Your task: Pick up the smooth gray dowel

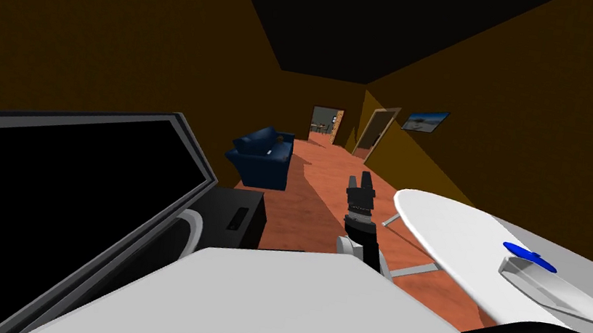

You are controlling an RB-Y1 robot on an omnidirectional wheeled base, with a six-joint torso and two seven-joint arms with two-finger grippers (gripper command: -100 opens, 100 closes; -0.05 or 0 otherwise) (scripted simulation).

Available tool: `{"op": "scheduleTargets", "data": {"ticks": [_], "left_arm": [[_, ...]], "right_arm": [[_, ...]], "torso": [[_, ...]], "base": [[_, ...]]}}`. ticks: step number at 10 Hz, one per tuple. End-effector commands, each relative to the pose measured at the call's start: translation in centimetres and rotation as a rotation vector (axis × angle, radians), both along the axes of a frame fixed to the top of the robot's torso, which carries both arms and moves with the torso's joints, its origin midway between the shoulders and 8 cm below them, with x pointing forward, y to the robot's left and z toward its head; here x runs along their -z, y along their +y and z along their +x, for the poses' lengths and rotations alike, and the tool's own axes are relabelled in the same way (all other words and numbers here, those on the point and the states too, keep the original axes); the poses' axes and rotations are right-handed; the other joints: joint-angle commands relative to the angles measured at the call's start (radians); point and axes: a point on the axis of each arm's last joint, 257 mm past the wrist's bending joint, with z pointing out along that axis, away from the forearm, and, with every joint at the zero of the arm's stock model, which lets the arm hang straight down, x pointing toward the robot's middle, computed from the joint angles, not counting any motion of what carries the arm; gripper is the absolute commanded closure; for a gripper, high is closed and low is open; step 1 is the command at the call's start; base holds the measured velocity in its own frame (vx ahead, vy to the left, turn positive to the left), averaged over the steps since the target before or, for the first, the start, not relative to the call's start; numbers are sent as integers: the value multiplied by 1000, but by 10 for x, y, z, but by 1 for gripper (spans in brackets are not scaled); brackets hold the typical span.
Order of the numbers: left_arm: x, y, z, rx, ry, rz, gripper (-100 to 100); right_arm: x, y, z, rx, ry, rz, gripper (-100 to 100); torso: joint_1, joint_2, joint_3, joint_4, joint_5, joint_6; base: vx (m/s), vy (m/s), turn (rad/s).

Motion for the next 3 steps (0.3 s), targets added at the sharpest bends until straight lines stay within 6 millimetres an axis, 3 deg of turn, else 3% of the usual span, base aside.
{"op": "scheduleTargets", "data": {"ticks": [1,2,3], "left_arm": [[-7,6,-6,-1,3,-2,100],[-4,3,-3,1,3,-1,100],[-5,3,-3,0,3,-2,0]], "right_arm": [[0,0,0,0,0,0,0],[0,0,0,0,0,0,0],[0,0,0,0,0,0,0]], "torso": [[0,0,0,0,0,0],[0,-1,0,0,0,0],[1,0,0,0,0,0]], "base": [[41,-44,4],[17,-18,3],[0,0,0]]}}
